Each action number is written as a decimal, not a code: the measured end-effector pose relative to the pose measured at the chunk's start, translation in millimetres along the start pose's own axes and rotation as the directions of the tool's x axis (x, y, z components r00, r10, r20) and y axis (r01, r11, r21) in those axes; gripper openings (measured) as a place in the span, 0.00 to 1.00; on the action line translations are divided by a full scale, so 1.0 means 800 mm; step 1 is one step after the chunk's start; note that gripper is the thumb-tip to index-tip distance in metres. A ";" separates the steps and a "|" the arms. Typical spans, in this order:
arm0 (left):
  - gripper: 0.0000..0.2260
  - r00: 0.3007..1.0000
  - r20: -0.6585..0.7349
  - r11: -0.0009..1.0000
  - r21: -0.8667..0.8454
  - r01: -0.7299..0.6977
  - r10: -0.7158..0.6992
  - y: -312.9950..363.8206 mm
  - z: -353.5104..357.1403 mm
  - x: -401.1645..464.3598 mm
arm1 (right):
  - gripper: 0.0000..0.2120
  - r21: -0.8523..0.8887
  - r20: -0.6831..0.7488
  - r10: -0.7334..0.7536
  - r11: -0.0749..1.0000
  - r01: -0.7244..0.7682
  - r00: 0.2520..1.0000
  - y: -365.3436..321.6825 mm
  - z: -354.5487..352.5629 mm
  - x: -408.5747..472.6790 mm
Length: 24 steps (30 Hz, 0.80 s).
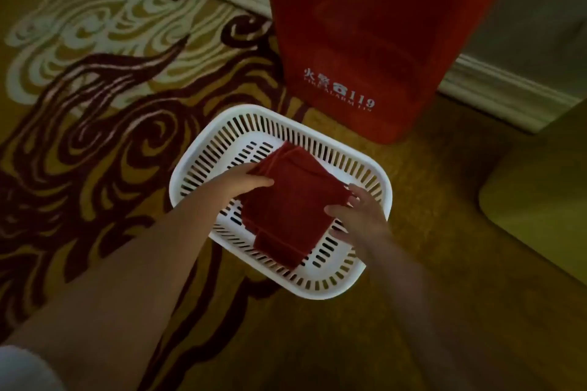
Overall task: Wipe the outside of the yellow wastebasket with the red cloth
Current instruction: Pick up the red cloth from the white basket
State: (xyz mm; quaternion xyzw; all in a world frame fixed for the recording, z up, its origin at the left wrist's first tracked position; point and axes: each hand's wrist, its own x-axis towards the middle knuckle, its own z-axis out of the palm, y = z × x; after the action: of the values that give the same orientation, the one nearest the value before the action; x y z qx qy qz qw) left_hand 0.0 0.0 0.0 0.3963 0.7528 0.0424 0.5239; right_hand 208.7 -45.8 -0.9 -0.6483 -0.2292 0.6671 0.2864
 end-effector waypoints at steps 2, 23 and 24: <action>0.28 1.000 -0.010 1.000 -0.013 0.012 -0.013 -0.007 0.003 0.005 | 0.34 -0.020 -0.019 -0.006 1.000 0.005 1.000 0.005 0.010 0.007; 0.16 0.996 -0.053 0.997 0.026 -0.067 0.069 -0.012 0.004 0.020 | 0.25 -0.225 -0.398 -0.109 0.974 0.018 0.911 0.037 0.051 0.031; 0.15 0.995 -0.058 0.996 0.020 -0.083 0.084 -0.013 0.004 0.018 | 0.23 -0.227 -0.380 -0.131 0.973 0.045 0.916 0.037 0.053 0.031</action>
State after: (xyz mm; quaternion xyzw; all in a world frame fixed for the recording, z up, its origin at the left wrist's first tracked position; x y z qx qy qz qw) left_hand -5.1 1.1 -17.1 0.4306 0.7509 0.0692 0.4959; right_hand 163.7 -48.1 -36.5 -0.7847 -0.2667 0.4816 0.2851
